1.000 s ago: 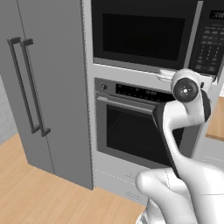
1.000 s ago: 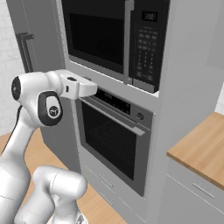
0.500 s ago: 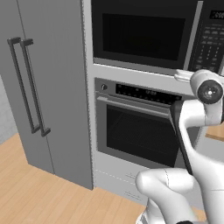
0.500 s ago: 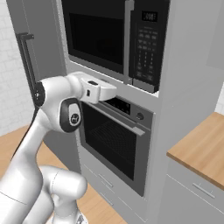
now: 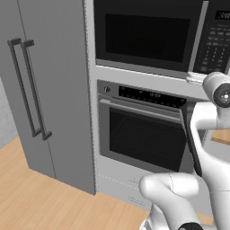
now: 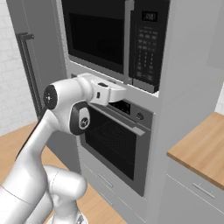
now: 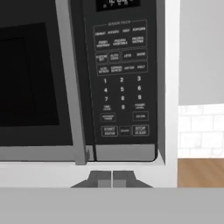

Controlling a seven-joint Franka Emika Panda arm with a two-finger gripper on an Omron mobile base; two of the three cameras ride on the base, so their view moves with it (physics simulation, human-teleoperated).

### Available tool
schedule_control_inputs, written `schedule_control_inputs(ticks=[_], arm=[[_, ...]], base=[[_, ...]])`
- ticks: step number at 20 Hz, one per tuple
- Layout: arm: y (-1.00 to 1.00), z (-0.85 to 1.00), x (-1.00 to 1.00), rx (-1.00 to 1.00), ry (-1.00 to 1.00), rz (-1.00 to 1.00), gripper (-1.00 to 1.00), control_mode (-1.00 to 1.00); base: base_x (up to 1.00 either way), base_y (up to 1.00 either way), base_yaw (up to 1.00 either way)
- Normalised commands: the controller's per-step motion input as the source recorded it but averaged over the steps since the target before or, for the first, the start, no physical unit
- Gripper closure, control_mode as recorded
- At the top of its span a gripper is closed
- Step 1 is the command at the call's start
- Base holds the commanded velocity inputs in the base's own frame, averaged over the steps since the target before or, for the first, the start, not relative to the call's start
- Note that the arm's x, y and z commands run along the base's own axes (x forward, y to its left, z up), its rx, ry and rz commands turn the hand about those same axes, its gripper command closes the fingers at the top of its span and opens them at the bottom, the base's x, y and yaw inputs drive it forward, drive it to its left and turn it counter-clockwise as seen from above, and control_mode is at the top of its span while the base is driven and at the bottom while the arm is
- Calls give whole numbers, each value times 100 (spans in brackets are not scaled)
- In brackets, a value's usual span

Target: Pick the mushroom from the sink and place it in the bowl. Then pick the bowl and place it in the microwave. Then close the microwave door and press the start button.

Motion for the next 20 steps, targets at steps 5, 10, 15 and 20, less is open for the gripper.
schedule_control_inputs(ticks=[5,10,15,20], arm=[[-10,0,11,0,0,0,100,-100],[0,0,26,0,0,0,100,-100],[-17,0,45,0,0,2,100,-100],[-15,0,35,0,0,2,100,-100]], base=[[0,0,0],[0,0,0],[0,0,0],[0,0,0]])
